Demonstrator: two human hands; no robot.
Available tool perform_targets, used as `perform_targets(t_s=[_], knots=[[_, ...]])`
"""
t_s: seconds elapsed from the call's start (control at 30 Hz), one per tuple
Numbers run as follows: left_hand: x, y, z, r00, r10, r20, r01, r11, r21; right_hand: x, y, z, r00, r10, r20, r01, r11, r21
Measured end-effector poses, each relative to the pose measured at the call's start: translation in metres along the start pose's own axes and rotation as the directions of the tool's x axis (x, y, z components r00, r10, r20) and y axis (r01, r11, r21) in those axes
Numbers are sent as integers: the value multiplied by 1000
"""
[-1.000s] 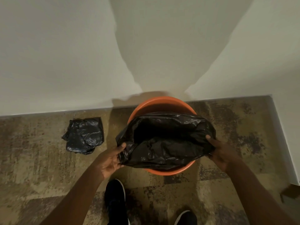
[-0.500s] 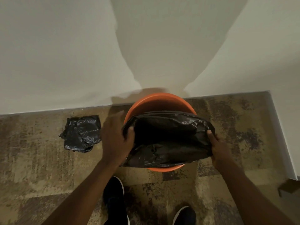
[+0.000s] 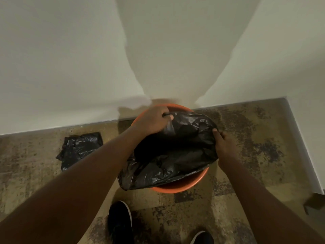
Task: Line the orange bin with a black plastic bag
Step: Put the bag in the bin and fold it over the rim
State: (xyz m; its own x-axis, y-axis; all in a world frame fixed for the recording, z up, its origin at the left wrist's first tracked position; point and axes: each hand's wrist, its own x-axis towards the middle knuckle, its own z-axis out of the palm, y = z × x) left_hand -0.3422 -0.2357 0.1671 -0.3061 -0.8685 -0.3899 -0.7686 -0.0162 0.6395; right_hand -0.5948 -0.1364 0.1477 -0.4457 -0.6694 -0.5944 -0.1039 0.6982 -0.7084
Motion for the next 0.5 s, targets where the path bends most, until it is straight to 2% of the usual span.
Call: perform_targets(t_s=[0.1, 0.23, 0.37, 0.5], knots=[[12, -9, -11, 978, -80, -193, 68, 995, -71, 6, -10, 5, 998, -64, -9, 62, 991, -120], [31, -25, -20, 954, -209, -215, 183, 974, -133, 21, -24, 11, 992, -128, 10, 126, 956, -265], [44, -31, -17, 928, -283, -241, 252, 956, -153, 33, -37, 17, 998, -36, 43, 48, 945, -323], [52, -33, -13, 899, -372, -232, 333, 923, -192, 41, -44, 23, 992, 104, 70, -83, 964, -253]])
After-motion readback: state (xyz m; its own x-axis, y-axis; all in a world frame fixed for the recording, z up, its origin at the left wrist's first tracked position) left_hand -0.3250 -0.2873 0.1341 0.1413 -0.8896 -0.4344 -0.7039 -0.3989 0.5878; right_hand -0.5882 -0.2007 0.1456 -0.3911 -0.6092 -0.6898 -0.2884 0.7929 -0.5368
